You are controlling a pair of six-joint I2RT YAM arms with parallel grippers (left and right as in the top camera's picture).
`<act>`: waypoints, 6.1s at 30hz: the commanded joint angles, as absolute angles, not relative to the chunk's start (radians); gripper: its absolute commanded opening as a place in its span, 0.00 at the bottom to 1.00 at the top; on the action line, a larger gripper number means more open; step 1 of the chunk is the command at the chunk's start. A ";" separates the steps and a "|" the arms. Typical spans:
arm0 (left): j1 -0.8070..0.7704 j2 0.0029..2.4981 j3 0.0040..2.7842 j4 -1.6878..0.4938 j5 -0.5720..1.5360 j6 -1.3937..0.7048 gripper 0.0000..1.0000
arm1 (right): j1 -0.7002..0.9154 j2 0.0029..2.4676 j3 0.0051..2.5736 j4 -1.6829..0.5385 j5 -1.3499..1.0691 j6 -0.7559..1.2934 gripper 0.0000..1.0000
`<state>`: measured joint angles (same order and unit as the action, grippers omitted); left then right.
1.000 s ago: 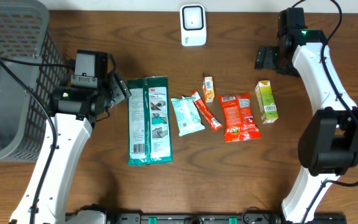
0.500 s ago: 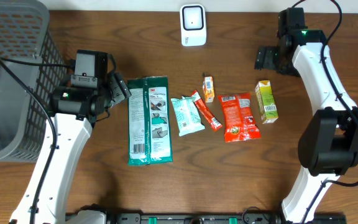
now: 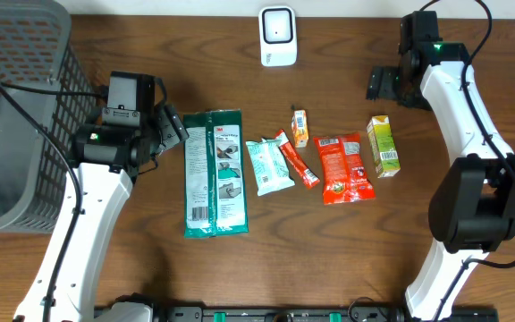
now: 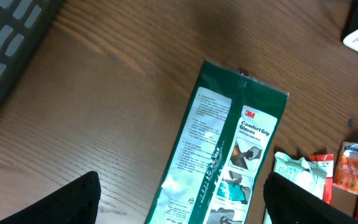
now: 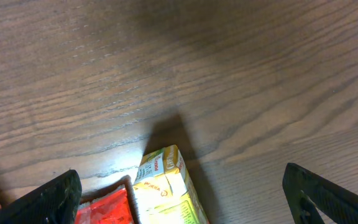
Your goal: Scan the item barcode
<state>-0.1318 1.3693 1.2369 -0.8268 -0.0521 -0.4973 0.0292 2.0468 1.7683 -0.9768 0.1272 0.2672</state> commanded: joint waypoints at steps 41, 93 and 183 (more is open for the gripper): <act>-0.127 1.370 1.253 -0.830 -0.065 -0.491 0.84 | 0.021 2.038 1.777 -0.979 0.133 0.265 0.99; -0.127 1.371 1.251 -0.822 -0.196 -0.491 0.84 | 0.352 1.827 1.769 -1.185 -0.091 0.243 0.30; -0.128 1.371 1.251 -0.814 -0.195 -0.495 0.84 | 0.406 2.120 1.596 -0.800 0.294 0.377 0.08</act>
<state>-0.1318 1.3701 1.2369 -0.8112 -0.1719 -0.4969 0.4278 2.1502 1.5948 -0.7959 0.2520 0.4042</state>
